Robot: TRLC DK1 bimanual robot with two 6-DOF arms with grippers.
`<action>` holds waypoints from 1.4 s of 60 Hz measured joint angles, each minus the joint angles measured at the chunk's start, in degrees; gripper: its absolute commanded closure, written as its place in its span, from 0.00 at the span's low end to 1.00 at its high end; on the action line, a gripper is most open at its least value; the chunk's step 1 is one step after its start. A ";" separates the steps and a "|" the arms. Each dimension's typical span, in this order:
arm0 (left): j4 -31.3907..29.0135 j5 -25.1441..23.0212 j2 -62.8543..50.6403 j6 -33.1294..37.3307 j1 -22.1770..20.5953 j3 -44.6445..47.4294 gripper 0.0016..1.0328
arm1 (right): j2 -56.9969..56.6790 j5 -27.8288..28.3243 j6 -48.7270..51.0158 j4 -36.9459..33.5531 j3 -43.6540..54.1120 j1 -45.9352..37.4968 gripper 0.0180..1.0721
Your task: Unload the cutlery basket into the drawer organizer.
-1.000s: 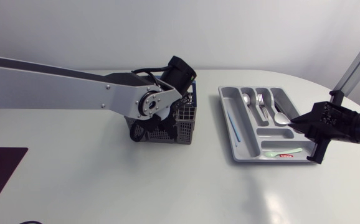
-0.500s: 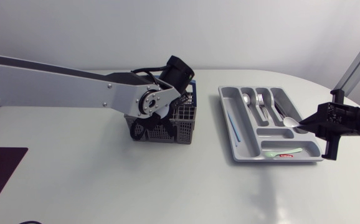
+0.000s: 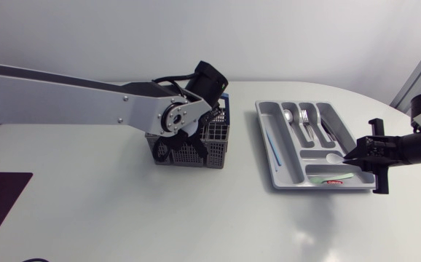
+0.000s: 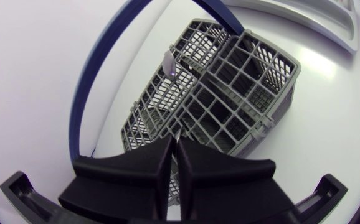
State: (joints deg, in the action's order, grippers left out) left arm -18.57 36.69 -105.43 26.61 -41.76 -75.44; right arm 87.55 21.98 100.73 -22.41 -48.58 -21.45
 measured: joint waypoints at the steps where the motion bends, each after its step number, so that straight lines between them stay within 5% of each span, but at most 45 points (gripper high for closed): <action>1: 0.00 0.00 0.15 0.00 -0.04 0.00 0.97 | 0.44 -0.17 0.04 0.35 0.00 0.15 0.94; 16: 0.00 0.00 4.17 0.00 -0.85 0.02 0.97 | 5.16 -3.17 0.04 3.89 1.57 3.80 0.94; 32: 0.00 -0.09 8.37 0.00 -1.25 0.63 0.97 | 6.75 -4.31 0.02 6.58 2.32 4.55 0.37; 45: -0.20 0.28 10.60 0.00 -2.16 0.81 0.97 | 6.27 -4.46 -0.17 6.36 3.19 4.52 0.21; 70: -0.39 6.93 16.09 0.24 -7.26 4.57 0.97 | -8.15 -2.34 -2.91 5.92 6.40 4.48 0.16; 84: 0.11 5.75 20.72 0.13 -8.11 5.75 0.97 | -18.32 -1.33 -9.70 2.64 9.97 8.33 0.12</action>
State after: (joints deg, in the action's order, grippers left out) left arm -18.46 42.44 -84.71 26.74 -49.87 -69.69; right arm 69.23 20.64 91.02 -19.77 -38.61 -13.13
